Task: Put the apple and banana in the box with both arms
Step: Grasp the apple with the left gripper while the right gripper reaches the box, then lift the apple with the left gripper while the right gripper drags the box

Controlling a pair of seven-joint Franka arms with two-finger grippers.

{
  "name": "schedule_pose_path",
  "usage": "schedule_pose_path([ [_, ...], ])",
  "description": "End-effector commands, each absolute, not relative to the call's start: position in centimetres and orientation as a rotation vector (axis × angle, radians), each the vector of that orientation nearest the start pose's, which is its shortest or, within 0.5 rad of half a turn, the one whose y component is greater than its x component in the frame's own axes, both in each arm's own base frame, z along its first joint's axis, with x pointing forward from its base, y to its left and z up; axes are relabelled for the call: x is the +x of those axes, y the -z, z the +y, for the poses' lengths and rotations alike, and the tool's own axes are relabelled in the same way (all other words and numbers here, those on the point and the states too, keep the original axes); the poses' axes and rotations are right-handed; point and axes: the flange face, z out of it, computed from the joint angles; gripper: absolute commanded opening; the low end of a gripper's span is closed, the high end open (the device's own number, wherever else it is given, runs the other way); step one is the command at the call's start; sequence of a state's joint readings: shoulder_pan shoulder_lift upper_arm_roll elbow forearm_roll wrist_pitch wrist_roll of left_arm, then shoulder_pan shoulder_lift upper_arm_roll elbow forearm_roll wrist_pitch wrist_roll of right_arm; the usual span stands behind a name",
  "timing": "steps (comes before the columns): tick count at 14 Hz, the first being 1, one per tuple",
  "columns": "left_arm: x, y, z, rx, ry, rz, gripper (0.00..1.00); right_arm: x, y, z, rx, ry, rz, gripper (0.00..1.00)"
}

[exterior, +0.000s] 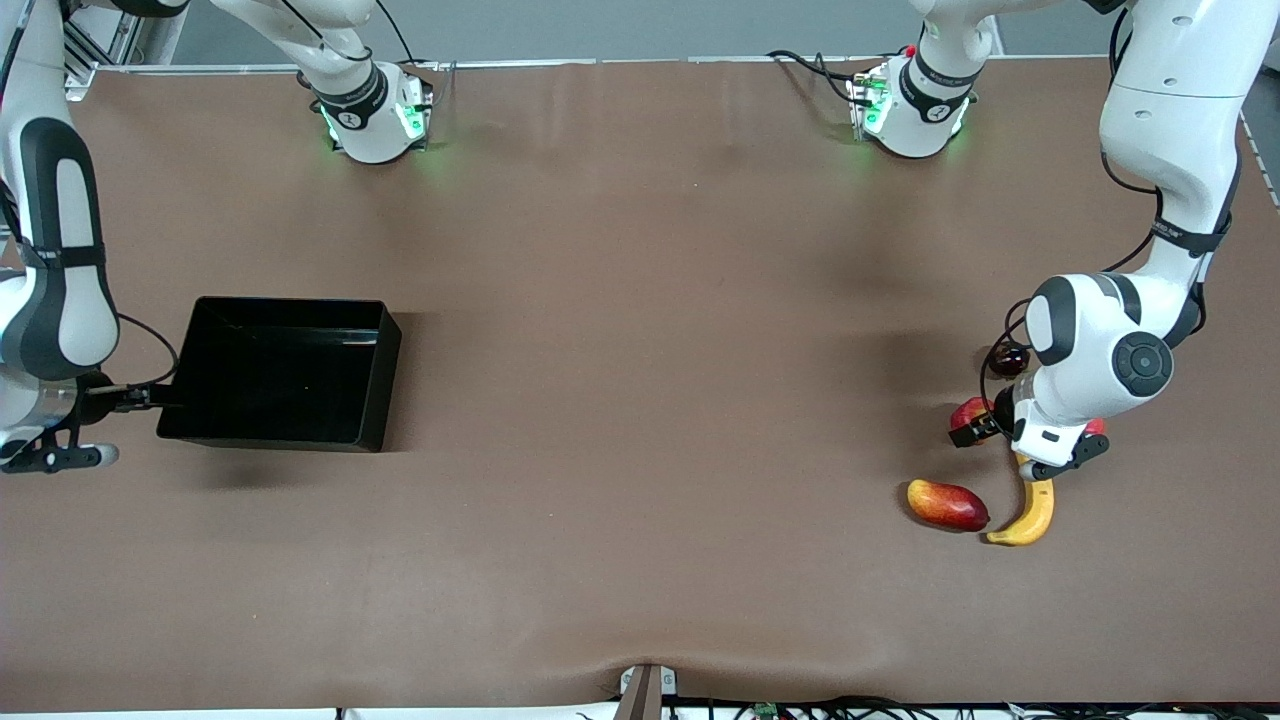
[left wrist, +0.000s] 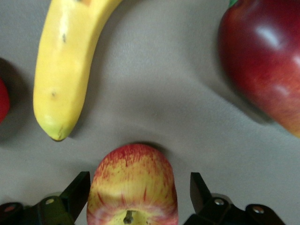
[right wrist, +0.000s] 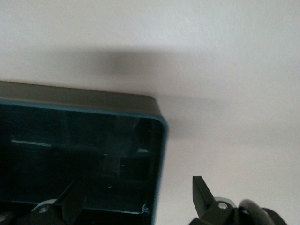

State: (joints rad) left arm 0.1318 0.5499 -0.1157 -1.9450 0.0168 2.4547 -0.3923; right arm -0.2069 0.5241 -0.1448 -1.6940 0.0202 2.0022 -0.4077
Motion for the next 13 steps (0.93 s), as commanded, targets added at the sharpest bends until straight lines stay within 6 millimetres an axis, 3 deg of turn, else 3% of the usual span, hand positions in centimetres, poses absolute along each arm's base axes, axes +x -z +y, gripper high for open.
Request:
schedule_pose_path([
  [1, 61.2, -19.3, 1.1, -3.118, -0.082, -0.653, 0.28, 58.8, -25.5, -21.3, -3.072, -0.357, -0.094, 0.81],
  [2, 61.2, -19.5, 1.0, -3.119, -0.077, -0.649, 0.04, 58.3, -24.9, -21.4, -3.062, -0.374, -0.093, 0.58],
  [4, 61.3, -20.0, 0.9, -3.122, -0.065, -0.642, 0.00, 57.9, -24.5, -21.5, -3.050, -0.382, -0.097, 0.19],
  [5, 61.5, -21.0, 0.8, -3.125, -0.041, -0.638, 0.00, 57.9, -24.4, -21.3, -3.032, -0.372, -0.075, 0.07],
  [6, 61.8, -22.3, 0.6, -3.126, -0.017, -0.644, 0.00, 57.8, -24.4, -21.4, -3.025, -0.371, -0.063, 0.01],
  [9, 62.1, -26.4, 0.1, -3.121, -0.023, -0.631, 0.00, 57.8, -24.4, -21.6, -3.023, -0.372, -0.065, 0.00],
  [13, 62.5, -31.5, -2.3, -3.123, -0.056, -0.619, 0.00, 59.0, -26.8, -20.6, -3.022, -0.354, -0.130, 0.00],
])
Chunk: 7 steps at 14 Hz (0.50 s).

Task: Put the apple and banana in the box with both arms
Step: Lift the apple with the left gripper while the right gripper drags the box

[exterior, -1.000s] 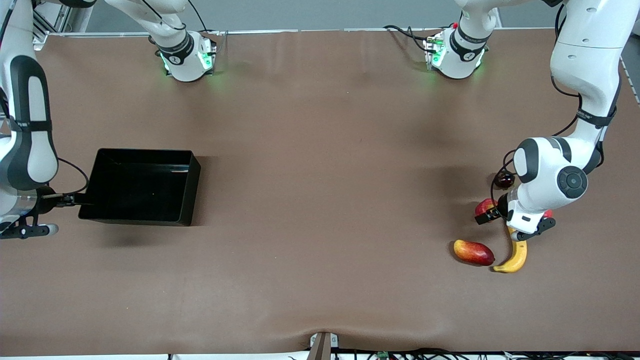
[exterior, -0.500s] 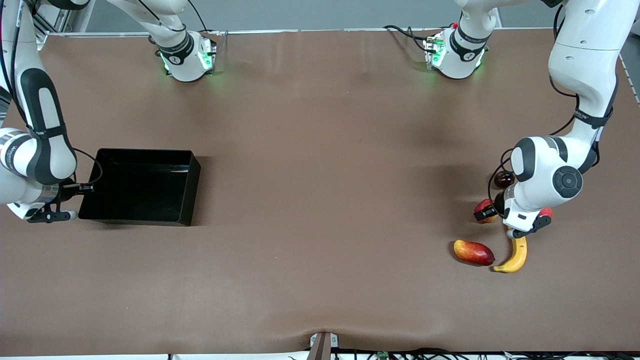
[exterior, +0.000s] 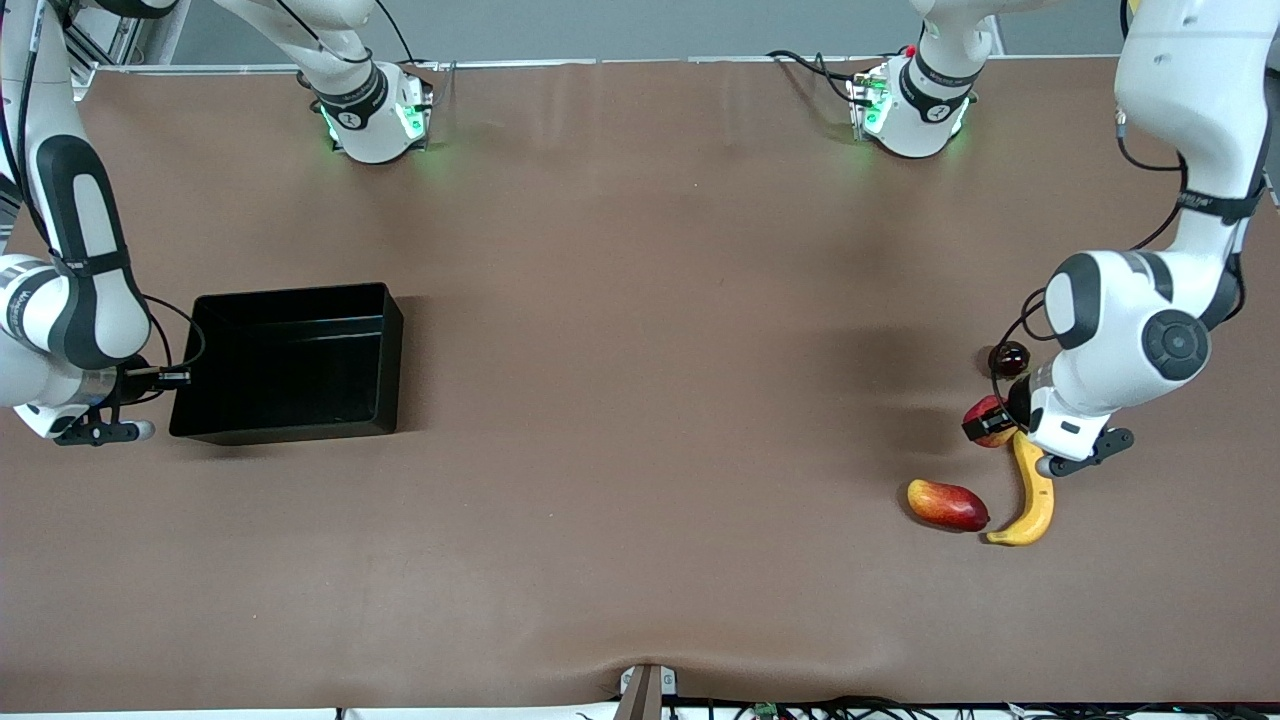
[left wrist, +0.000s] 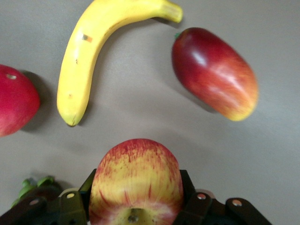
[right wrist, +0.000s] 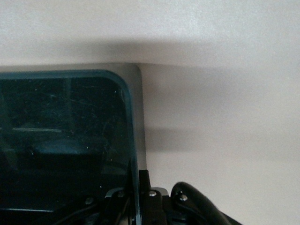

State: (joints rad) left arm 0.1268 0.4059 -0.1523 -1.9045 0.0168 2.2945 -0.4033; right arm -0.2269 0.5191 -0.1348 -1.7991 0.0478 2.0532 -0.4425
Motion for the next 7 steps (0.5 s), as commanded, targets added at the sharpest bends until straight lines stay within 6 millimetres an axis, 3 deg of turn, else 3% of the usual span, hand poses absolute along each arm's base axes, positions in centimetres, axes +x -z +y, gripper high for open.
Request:
schedule_pose_path([
  [1, 62.6, -32.4, -3.1, -3.121, -0.076, -0.624, 0.00, 59.6, -28.1, -20.2, -3.014, -0.368, -0.144, 0.00],
  [4, 63.0, -35.0, -5.5, -3.113, -0.107, -0.678, 0.00, 62.3, -33.3, -17.6, -2.983, -0.380, -0.175, 0.00],
  [7, 63.4, -37.3, -8.2, -3.102, -0.134, -0.753, 0.00, 63.4, -36.4, -12.8, -2.934, -0.437, -0.075, 0.00],
])
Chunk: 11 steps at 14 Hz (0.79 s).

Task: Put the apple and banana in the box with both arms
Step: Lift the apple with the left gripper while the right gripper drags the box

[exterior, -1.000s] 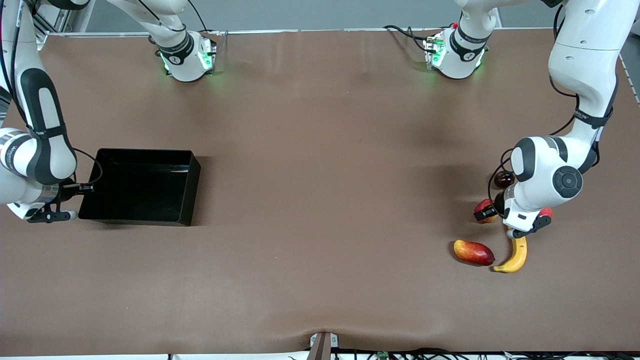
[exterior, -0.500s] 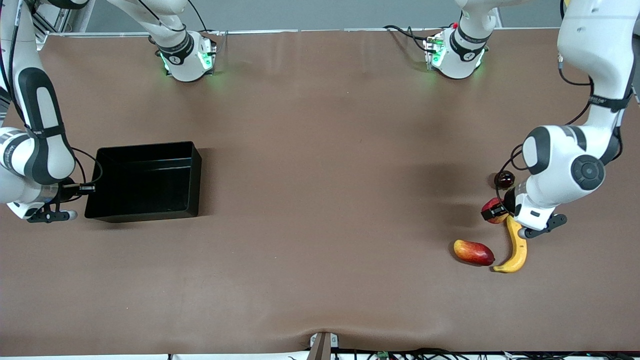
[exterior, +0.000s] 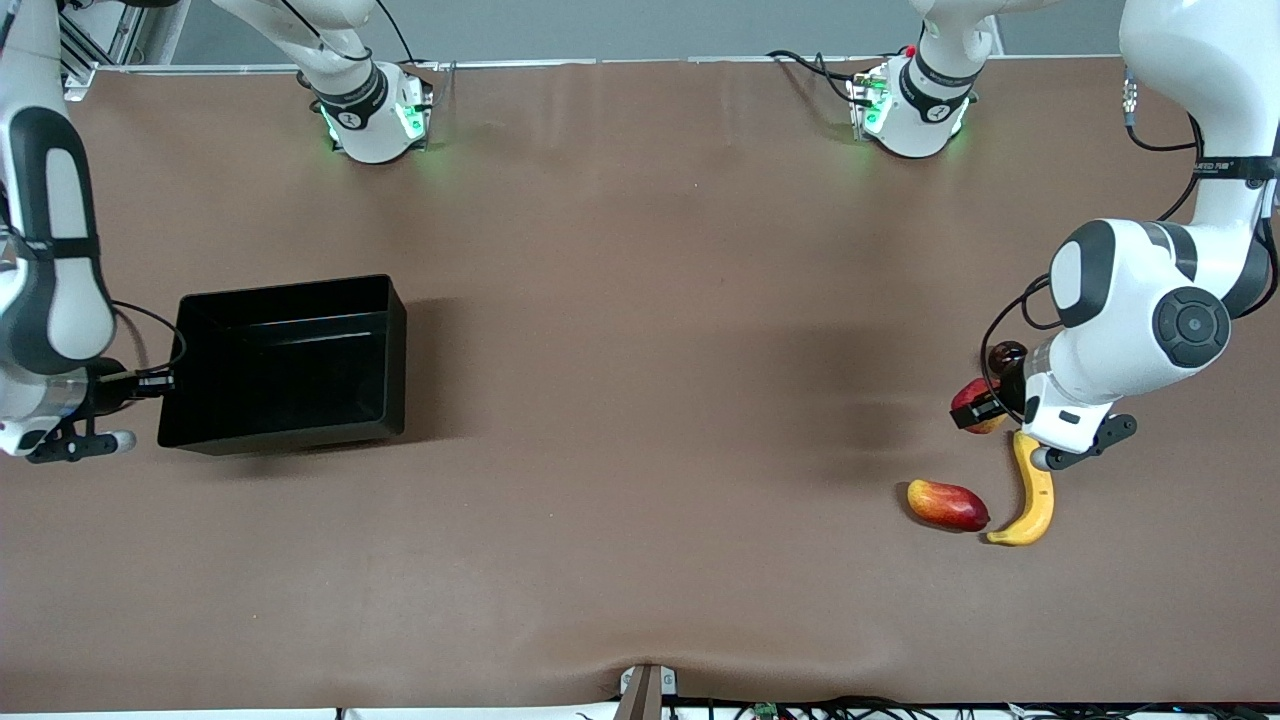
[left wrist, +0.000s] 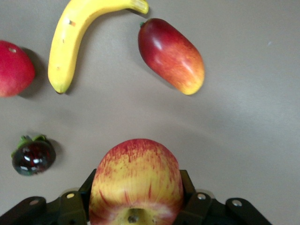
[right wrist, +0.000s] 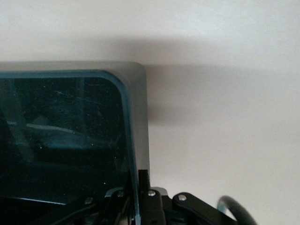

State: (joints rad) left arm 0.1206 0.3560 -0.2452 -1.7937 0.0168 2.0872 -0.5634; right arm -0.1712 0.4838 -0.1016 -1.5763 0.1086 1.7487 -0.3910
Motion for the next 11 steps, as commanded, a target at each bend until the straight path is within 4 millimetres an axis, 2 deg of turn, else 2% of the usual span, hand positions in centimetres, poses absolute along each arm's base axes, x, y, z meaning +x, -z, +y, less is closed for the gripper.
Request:
schedule_pose_path([
  [1, 63.5, -38.1, -9.1, -3.103, -0.132, -0.770, 0.00, 63.5, -37.7, -10.3, -2.941, -0.445, -0.075, 0.00],
  [4, 63.6, -39.3, -10.7, -3.102, -0.142, -0.793, 0.00, 63.6, -39.6, -0.1, -2.976, -0.485, -0.097, 0.00],
  [6, 63.5, -39.7, -11.7, -3.104, -0.140, -0.810, 0.00, 63.4, -39.7, 7.2, -2.978, -0.491, -0.028, 0.00],
  [9, 63.5, -39.7, -12.2, -3.100, -0.144, -0.830, 0.00, 62.7, -39.3, 17.4, -2.948, -0.412, -0.007, 0.00],
  [11, 63.4, -39.6, -12.4, -3.095, -0.148, -0.845, 0.00, 62.2, -37.5, 23.2, -2.956, -0.359, 0.027, 0.00],
])
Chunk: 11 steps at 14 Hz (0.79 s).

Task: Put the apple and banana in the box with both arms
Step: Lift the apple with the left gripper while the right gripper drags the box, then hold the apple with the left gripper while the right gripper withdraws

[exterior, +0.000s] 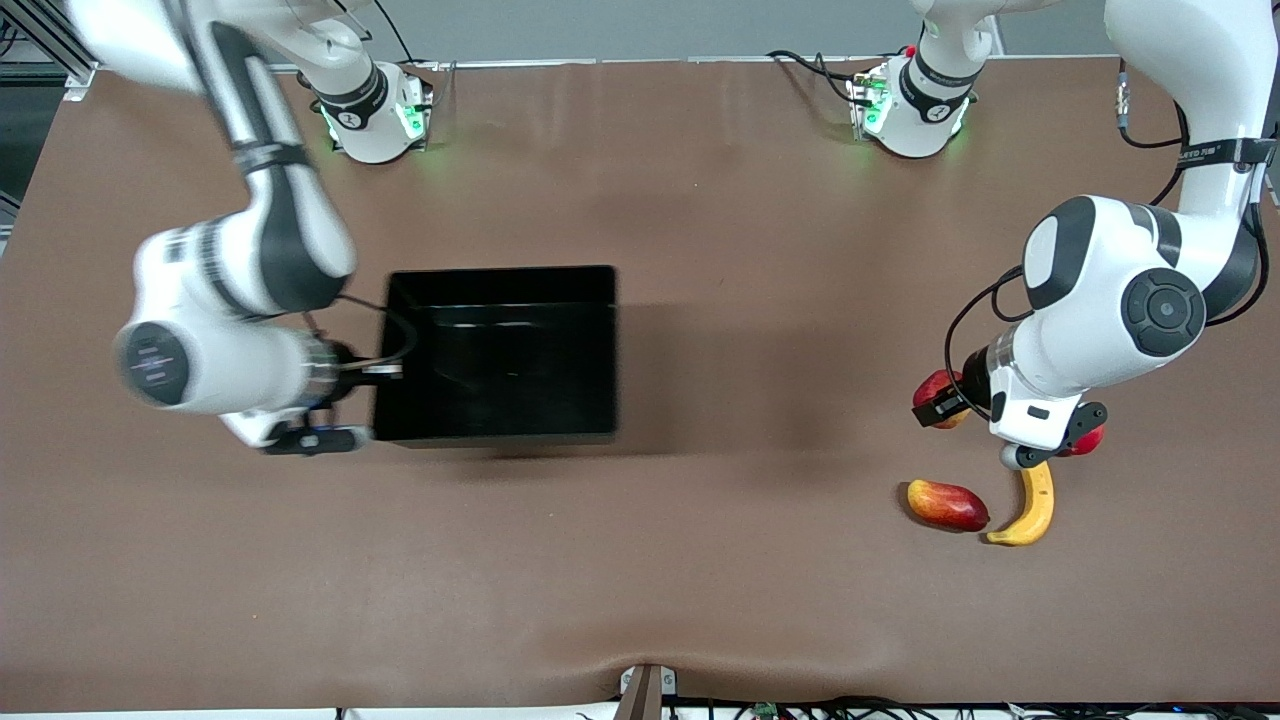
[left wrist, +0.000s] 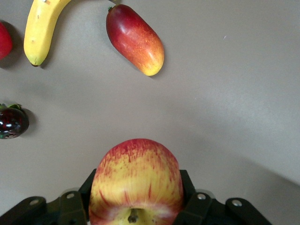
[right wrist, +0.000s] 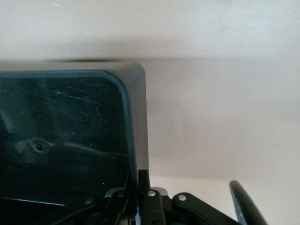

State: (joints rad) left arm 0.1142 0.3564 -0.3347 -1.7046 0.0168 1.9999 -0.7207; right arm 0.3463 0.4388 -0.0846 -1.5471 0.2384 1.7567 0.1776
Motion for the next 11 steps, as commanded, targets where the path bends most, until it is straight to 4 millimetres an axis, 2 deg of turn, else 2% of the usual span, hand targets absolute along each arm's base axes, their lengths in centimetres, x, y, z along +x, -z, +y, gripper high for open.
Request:
schedule_pose_path([
  [1, 63.4, -39.6, -12.6, -3.092, -0.147, -0.859, 0.00, 61.7, -36.7, 26.0, -2.913, -0.346, 0.038, 0.00],
  [4, 63.3, -39.4, -13.1, -3.090, -0.153, -0.848, 0.00, 60.1, -34.1, 33.2, -2.901, -0.275, 0.099, 0.00],
  [5, 63.3, -39.3, -13.1, -3.090, -0.155, -0.847, 0.00, 59.7, -32.9, 35.2, -2.906, -0.254, 0.148, 0.00],
  [7, 63.3, -39.3, -13.0, -3.089, -0.155, -0.850, 0.00, 58.1, -29.8, 38.8, -2.928, -0.254, 0.133, 0.00],
  [11, 63.3, -39.3, -12.8, -3.086, -0.157, -0.856, 0.00, 57.1, -26.1, 43.0, -2.950, -0.241, 0.075, 0.00],
])
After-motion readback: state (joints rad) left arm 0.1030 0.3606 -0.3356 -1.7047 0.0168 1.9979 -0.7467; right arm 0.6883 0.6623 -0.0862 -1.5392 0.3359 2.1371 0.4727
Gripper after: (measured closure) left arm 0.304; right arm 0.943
